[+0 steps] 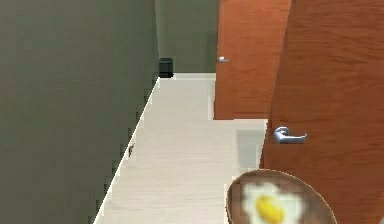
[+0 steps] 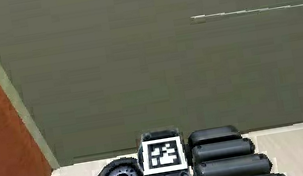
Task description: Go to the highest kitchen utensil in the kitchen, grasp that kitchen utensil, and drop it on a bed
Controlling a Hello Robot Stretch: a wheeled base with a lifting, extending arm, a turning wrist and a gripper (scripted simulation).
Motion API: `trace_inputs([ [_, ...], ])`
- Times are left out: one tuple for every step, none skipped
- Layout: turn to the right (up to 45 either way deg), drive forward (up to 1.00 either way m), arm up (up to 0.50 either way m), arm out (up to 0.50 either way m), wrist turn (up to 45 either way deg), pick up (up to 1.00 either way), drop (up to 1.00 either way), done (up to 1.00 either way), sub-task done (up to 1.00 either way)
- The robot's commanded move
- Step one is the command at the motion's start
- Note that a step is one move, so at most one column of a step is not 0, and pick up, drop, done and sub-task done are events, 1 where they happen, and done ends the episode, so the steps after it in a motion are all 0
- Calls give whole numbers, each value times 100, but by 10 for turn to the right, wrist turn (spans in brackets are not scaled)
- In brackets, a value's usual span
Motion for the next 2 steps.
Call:
trace_inputs([
  [0, 100, 0, 0, 0, 0, 0, 0, 0],
  [240, 0, 0, 0, 0, 0, 0, 0, 0],
])
